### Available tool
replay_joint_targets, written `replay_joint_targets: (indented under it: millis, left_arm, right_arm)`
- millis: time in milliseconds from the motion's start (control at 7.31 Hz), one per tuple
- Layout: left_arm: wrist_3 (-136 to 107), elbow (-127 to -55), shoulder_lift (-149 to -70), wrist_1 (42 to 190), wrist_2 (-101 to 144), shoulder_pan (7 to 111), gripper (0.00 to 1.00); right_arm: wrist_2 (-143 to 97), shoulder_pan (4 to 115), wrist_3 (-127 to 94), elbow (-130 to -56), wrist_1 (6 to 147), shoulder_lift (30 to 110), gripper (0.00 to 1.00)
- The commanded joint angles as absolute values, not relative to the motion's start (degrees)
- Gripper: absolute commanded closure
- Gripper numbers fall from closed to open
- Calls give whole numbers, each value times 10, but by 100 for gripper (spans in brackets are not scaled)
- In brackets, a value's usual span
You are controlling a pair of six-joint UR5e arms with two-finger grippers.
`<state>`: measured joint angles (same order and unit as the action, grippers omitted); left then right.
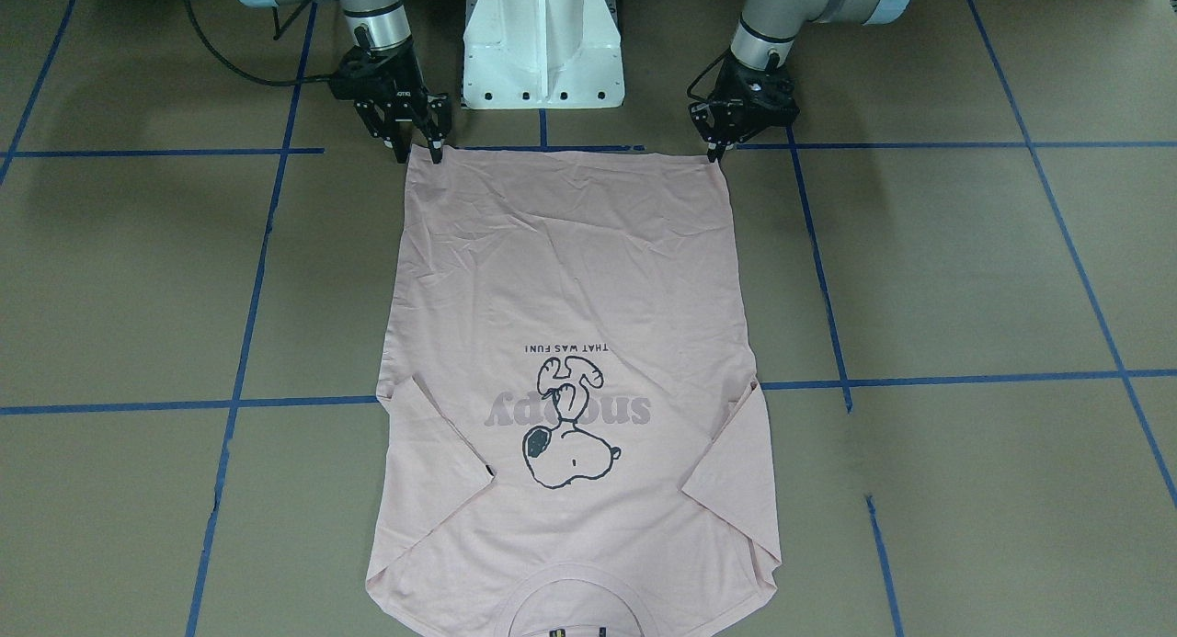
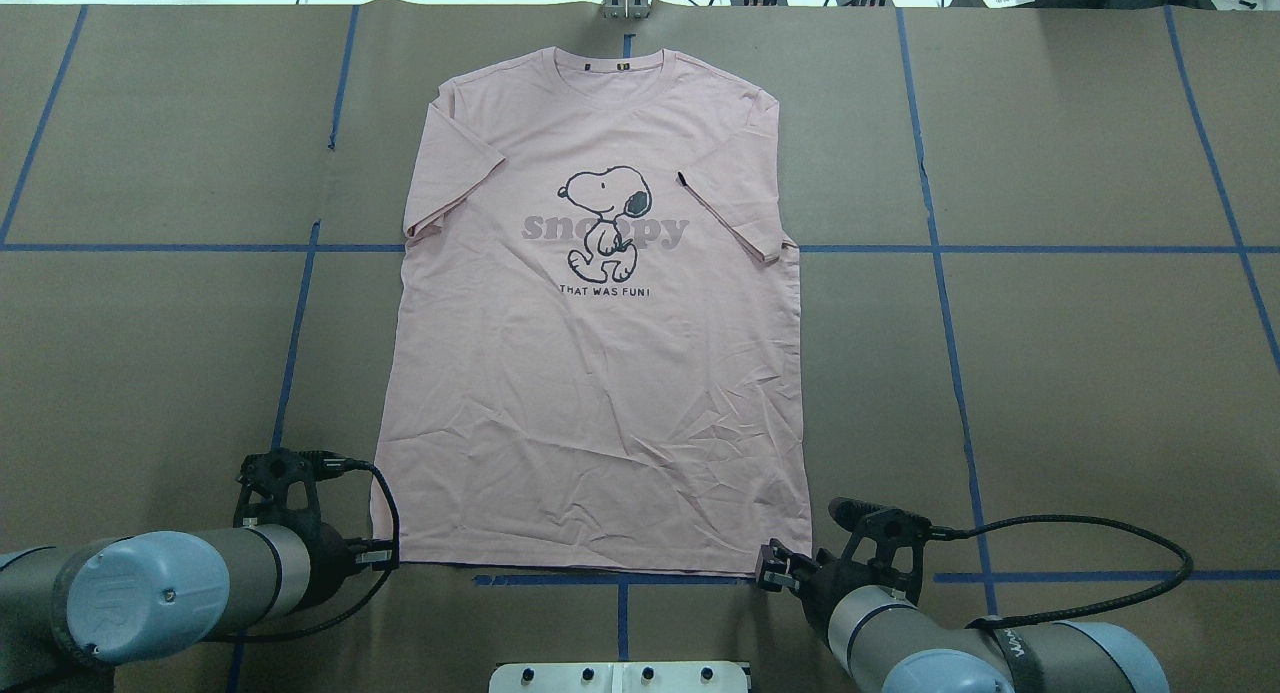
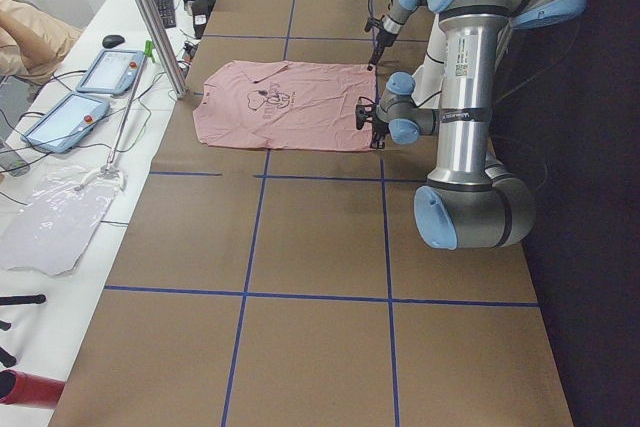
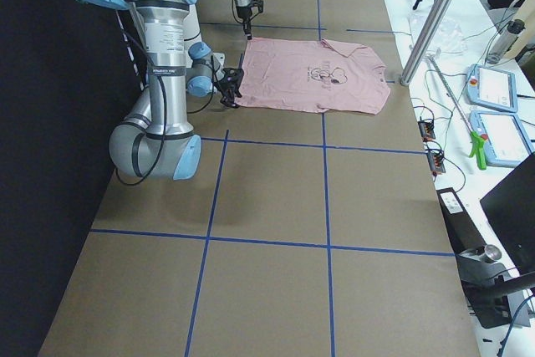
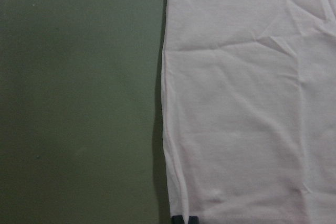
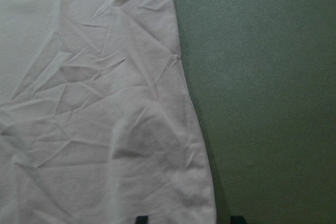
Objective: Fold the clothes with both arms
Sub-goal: 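Grasp the hem corners with both grippers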
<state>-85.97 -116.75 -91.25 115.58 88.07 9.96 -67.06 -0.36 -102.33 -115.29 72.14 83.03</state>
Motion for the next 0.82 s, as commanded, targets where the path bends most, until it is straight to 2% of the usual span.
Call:
replay_joint_targets:
  millis: [0, 274, 547, 684]
  left_arm:
    - [-861, -1165, -912, 1156, 880, 98, 100]
    - [-863, -1165, -913, 1156, 879, 98, 100]
    - [-863, -1159, -914, 1157, 878, 98, 100]
    - [-863, -1159, -915, 1157, 878, 98, 100]
  right_arm:
    - [-671, -4, -1023, -1157, 732, 829, 52]
    - [-671, -7, -1023, -1160, 732, 830, 54]
    - [-671, -9, -1023, -1164, 732, 831, 64]
    - [-671, -9, -1024, -1164, 732, 831, 83]
